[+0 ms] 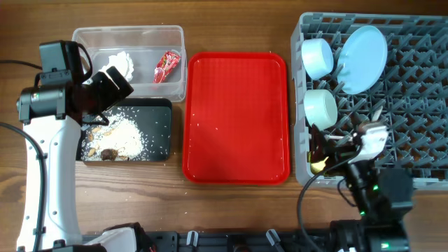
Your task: Sort waste into correct bins and load items into the dishwasher rack
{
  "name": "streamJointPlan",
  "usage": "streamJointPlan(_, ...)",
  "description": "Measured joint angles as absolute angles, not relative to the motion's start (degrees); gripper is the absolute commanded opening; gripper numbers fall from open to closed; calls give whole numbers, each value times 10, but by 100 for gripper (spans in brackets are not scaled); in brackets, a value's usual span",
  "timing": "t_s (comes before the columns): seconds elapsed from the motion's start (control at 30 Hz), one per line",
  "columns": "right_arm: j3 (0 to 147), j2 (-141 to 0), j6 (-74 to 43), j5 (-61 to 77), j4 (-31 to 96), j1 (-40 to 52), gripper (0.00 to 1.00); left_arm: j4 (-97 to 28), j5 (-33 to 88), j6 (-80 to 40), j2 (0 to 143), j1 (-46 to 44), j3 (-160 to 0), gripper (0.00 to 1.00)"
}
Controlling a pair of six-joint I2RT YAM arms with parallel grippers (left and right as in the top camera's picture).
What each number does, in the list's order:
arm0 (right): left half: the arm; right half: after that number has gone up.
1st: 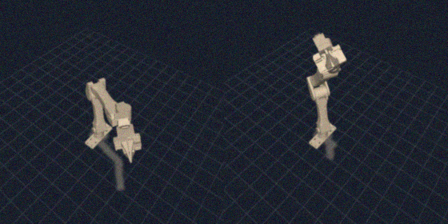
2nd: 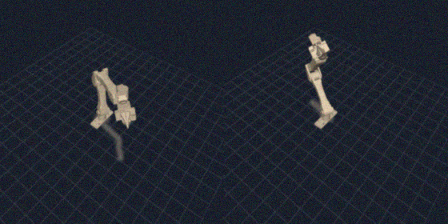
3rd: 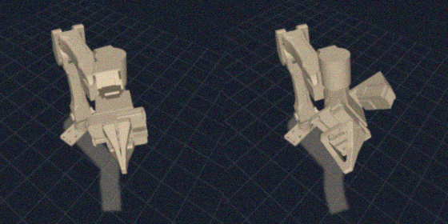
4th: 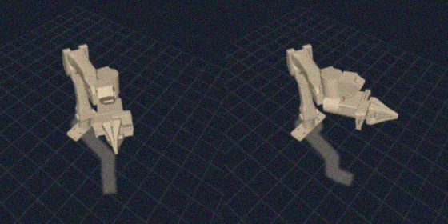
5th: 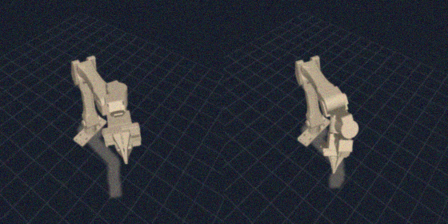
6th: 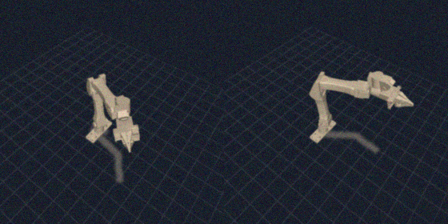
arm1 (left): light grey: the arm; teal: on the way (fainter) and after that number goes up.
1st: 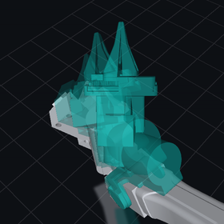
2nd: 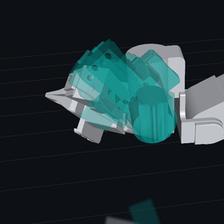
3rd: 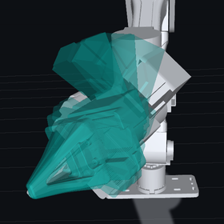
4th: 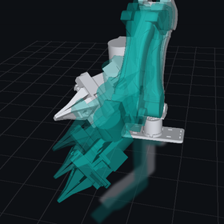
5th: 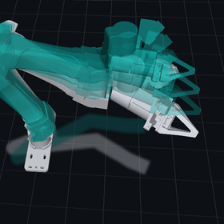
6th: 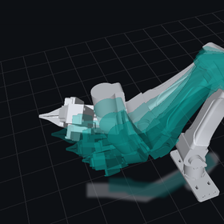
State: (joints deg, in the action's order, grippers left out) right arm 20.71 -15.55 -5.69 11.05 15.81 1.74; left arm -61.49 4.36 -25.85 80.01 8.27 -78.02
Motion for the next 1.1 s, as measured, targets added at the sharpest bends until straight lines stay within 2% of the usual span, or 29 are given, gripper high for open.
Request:
streamJointPlan(0.17, 105, -71, -57, 108, 95, 17, 100, -615, 44, -258, 800, 83, -780, 100)
streamJointPlan(0.43, 15, -16, -51, 104, 4, 17, 100, -615, 44, -258, 800, 83, -780, 100)
streamJointPlan(1.1, 4, -11, -11, 103, -8, 17, 100, -615, 44, -258, 800, 83, -780, 100)
